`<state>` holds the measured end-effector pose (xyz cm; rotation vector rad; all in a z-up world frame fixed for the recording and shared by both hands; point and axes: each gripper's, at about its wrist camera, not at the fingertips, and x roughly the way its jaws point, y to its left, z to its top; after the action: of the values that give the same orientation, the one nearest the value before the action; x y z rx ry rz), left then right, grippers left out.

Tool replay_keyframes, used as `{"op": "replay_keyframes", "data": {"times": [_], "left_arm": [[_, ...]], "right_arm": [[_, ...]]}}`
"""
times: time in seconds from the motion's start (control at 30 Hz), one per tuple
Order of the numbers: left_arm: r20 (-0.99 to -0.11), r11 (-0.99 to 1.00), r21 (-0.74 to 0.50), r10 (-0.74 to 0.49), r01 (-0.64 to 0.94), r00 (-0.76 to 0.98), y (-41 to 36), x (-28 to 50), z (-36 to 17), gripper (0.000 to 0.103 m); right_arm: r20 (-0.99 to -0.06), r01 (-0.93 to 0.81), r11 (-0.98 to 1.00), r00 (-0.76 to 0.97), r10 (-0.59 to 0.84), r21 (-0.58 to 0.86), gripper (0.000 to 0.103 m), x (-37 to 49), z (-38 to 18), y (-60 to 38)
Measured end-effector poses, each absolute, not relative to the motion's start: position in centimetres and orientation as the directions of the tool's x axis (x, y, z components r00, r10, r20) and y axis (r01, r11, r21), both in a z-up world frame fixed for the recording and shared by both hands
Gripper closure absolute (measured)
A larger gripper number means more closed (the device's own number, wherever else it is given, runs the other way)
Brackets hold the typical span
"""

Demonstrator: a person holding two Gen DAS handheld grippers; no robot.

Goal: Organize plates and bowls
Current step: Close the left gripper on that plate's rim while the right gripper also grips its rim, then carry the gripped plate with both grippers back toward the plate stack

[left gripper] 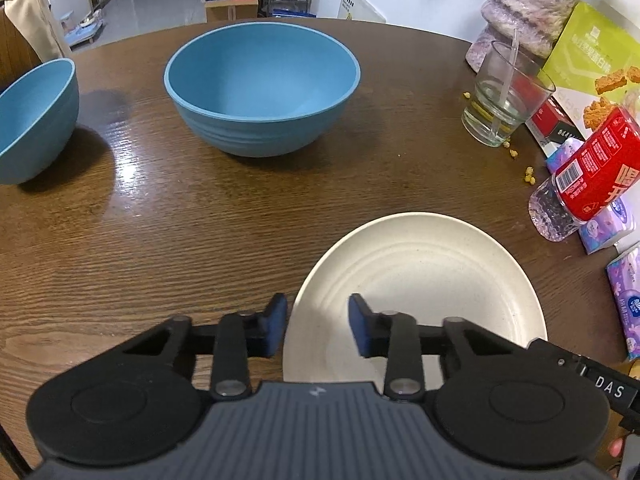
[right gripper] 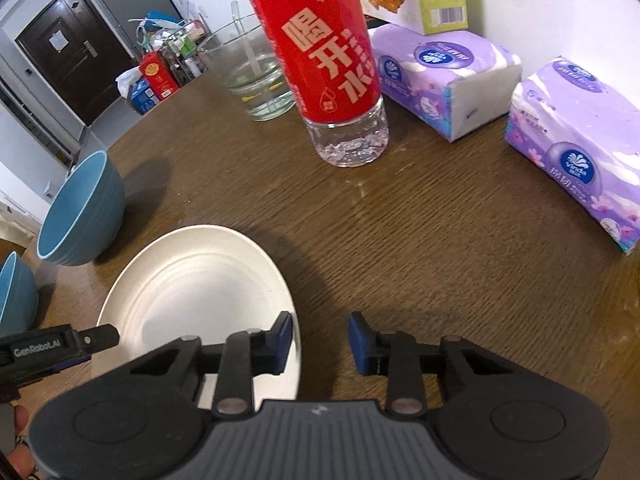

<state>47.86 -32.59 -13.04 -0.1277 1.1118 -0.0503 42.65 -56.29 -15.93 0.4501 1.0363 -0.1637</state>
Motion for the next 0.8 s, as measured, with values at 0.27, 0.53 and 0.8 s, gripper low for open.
{"op": "replay_keyframes", "data": {"times": [0.27, 0.53, 0.8], "left_arm": [[-0.892, 0.99, -0.133, -0.102, -0.039, 0.44, -32.25, 47.99, -13.15, 0.078], [-0.892, 0.985, -0.168, -0.13, -0.05, 0.432, -31.79, 47.88, -13.3, 0.086], [-0.893, 0.986, -0.16, -0.124, -0.047, 0.434, -32.0, 47.77, -13.28, 0.086]], "right_arm": [[-0.856, 0.328, 0.893, 0.505, 0.111, 0.309, 0.083, 42.9, -16.21, -56.23], [-0.852, 0.318, 0.89, 0.506, 0.132, 0.327, 0.095, 43.12, -16.31, -56.19], [-0.847, 0.315, 0.888, 0.513, 0.139, 0.336, 0.096, 43.14, -16.41, -56.44]]}}
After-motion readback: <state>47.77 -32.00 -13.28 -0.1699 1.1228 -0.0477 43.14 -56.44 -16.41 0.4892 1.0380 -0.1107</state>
